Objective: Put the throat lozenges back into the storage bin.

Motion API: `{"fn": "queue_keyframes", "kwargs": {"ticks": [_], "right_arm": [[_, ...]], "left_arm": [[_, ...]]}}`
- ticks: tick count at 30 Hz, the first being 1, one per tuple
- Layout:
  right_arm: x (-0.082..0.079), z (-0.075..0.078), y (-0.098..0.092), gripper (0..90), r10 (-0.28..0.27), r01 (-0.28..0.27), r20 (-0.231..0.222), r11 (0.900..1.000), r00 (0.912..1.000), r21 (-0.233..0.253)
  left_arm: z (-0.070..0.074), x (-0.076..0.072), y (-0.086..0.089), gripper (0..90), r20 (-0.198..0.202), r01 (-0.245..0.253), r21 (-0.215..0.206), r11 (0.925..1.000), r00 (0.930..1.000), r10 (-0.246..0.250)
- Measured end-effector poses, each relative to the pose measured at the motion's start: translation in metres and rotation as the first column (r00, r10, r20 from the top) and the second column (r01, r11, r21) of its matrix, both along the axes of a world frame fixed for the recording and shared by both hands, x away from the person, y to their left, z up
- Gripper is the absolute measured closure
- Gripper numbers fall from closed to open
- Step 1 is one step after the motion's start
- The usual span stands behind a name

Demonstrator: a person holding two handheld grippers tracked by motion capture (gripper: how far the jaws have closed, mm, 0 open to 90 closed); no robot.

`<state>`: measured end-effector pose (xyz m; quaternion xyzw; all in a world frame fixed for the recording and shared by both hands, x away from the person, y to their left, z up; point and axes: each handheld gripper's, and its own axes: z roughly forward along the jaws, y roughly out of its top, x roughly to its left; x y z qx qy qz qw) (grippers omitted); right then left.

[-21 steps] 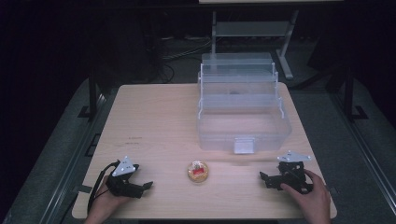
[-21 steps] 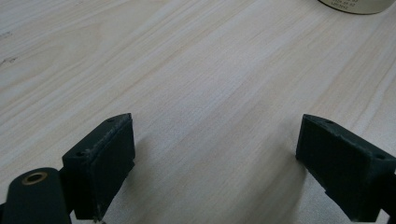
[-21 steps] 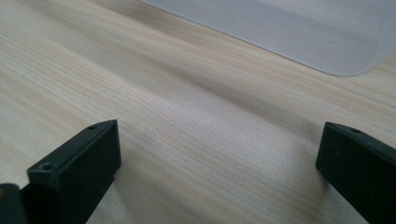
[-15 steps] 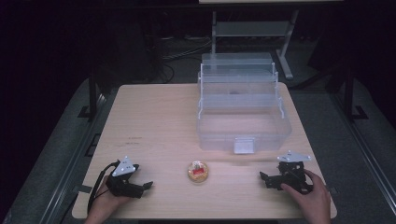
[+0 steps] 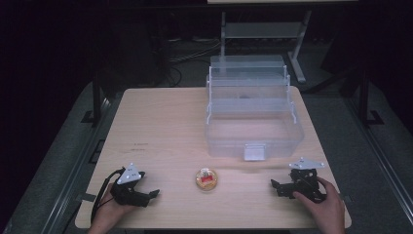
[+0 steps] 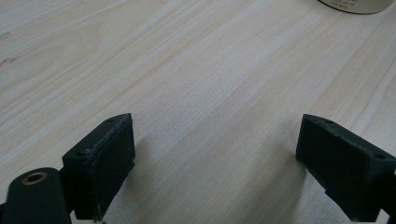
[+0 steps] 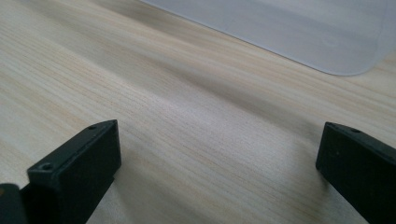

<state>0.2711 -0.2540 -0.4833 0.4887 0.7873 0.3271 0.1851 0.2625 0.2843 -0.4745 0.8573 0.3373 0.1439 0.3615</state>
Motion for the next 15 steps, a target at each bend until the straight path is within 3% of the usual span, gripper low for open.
{"fn": "queue_keyframes", "kwargs": {"ticks": [15], "right_arm": [[0.0, 0.0, 0.0, 0.0, 0.0, 0.0, 0.0, 1.0, 1.0, 0.0]], "left_arm": [[0.0033, 0.0017, -0.0034, 11.6, -0.02, 0.017, 0.025, 0.9995, 0.9997, -0.017]]}}
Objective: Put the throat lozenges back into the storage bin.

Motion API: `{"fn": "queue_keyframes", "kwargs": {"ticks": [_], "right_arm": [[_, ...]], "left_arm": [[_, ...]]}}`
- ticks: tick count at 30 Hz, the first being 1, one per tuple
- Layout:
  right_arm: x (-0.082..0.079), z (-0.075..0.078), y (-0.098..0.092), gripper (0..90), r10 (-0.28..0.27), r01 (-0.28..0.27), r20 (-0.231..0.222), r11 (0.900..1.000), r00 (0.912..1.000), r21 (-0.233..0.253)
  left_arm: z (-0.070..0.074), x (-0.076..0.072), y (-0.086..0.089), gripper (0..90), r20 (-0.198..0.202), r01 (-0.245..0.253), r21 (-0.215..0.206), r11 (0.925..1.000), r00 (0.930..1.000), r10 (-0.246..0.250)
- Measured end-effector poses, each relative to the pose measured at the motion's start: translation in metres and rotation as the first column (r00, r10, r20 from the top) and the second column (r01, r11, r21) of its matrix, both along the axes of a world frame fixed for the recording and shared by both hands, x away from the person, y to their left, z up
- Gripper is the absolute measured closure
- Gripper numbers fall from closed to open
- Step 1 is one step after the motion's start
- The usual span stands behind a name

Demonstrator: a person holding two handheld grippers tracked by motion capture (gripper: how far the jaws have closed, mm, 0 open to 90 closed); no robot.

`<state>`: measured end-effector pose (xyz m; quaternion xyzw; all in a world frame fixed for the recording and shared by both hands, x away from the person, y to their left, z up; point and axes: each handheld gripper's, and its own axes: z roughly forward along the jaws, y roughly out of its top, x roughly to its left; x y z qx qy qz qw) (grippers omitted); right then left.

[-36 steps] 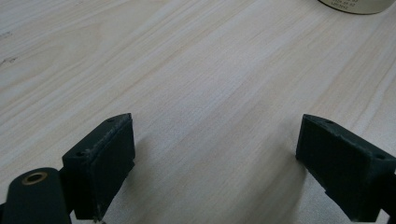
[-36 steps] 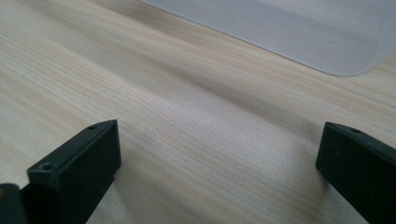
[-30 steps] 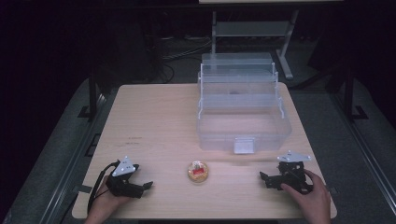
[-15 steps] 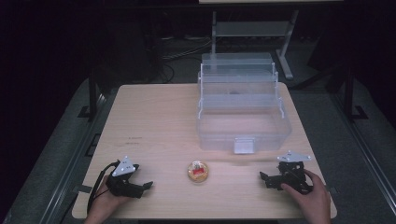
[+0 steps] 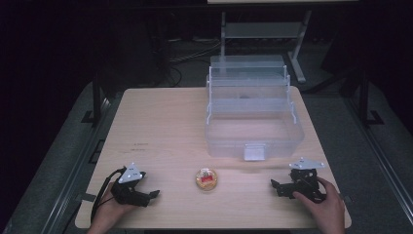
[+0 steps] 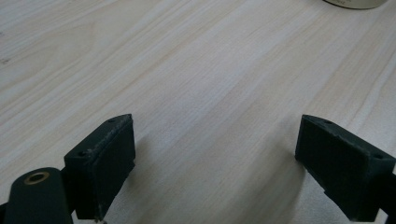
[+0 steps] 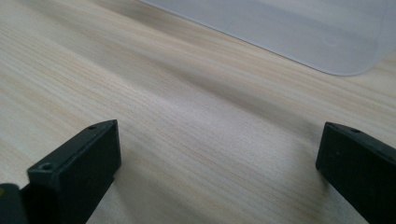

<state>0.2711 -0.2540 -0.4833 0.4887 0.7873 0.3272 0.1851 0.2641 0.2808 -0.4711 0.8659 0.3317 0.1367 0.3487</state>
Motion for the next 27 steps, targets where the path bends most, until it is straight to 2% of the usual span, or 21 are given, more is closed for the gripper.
{"fn": "queue_keyframes", "kwargs": {"ticks": [9, 27], "right_arm": [[0.0, 0.0, 0.0, 0.0, 0.0, 0.0, 0.0, 1.0, 1.0, 0.0], [0.0, 0.0, 0.0, 0.0, 0.0, 0.0, 0.0, 1.0, 1.0, 0.0]], "left_arm": [[0.008, 0.0, -0.01, 12.1, -0.008, 0.03, -0.019, 0.9994, 0.9995, -0.03], [0.02, 0.004, -0.023, 12.6, -0.012, 0.089, -0.015, 0.9959, 0.9959, -0.089]]}}
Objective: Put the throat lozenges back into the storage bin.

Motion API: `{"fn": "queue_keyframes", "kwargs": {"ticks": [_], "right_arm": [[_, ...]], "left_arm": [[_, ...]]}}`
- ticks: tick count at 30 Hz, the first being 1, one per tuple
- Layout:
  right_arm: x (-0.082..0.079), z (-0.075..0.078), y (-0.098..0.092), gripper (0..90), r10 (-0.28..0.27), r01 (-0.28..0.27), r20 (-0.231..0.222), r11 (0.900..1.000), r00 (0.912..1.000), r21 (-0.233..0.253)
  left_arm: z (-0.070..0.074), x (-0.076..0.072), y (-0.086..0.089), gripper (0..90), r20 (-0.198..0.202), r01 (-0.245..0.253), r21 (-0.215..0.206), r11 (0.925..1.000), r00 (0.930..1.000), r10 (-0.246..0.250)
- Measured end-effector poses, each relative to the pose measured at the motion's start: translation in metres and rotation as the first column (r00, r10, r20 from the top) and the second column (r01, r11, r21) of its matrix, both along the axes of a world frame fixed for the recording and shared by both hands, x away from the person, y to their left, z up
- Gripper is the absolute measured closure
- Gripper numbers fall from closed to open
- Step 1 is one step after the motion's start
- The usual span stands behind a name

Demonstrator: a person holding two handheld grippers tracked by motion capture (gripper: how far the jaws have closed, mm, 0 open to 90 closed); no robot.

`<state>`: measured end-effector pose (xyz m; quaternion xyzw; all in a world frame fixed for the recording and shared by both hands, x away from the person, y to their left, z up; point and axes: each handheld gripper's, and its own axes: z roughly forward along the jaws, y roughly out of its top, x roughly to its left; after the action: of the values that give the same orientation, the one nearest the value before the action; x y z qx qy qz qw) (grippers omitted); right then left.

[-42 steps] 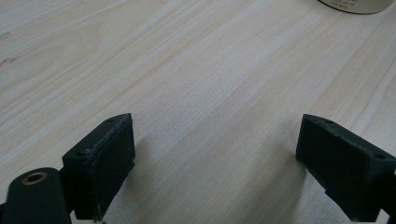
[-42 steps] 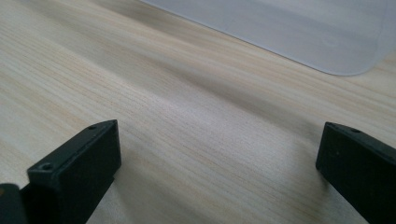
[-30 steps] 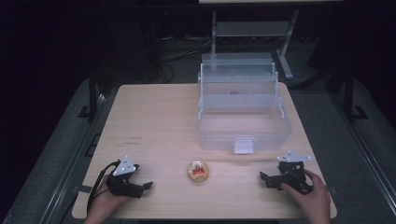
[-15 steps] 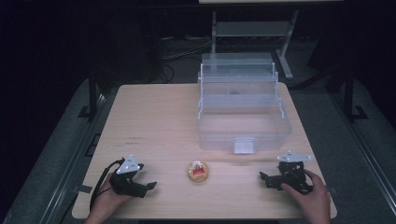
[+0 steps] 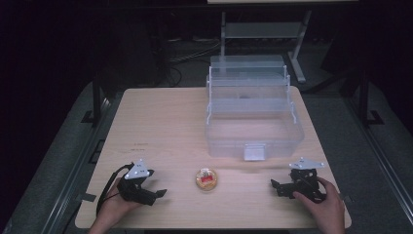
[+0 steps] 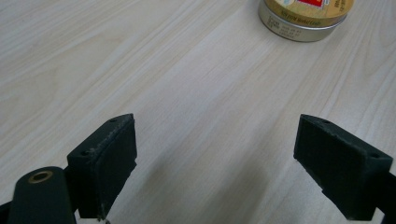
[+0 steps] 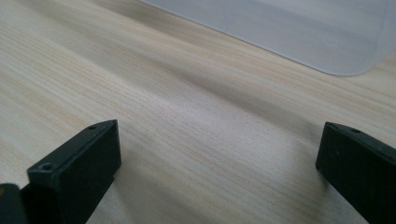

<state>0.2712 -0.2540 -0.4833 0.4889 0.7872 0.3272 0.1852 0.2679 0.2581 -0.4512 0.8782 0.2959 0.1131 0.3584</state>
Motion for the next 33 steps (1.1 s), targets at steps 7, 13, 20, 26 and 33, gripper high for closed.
{"fn": "queue_keyframes", "kwargs": {"ticks": [7, 13, 20, 26, 33], "right_arm": [[0.0, 0.0, 0.0, 0.0, 0.0, 0.0, 0.0, 1.0, 1.0, 0.0], [0.0, 0.0, 0.0, 0.0, 0.0, 0.0, 0.0, 1.0, 1.0, 0.0], [0.0, 0.0, 0.0, 0.0, 0.0, 0.0, 0.0, 1.0, 1.0, 0.0], [0.0, 0.0, 0.0, 0.0, 0.0, 0.0, 0.0, 1.0, 1.0, 0.0], [0.0, 0.0, 0.0, 0.0, 0.0, 0.0, 0.0, 1.0, 1.0, 0.0]], "left_arm": [[0.004, 0.004, -0.004, 12.6, 0.002, 0.015, 0.005, 0.9999, 0.9999, -0.015], [0.011, 0.008, -0.008, 12.6, 0.013, 0.023, 0.002, 0.9997, 0.9996, -0.023], [0.016, 0.012, -0.014, 12.8, 0.009, 0.03, 0.001, 0.9995, 0.9995, -0.03], [0.018, 0.015, -0.018, 12.9, 0.0, 0.031, -0.006, 0.9995, 0.9995, -0.031], [0.02, 0.017, -0.022, 12.9, 0.002, 0.046, 0.002, 0.9989, 0.9989, -0.046]]}}
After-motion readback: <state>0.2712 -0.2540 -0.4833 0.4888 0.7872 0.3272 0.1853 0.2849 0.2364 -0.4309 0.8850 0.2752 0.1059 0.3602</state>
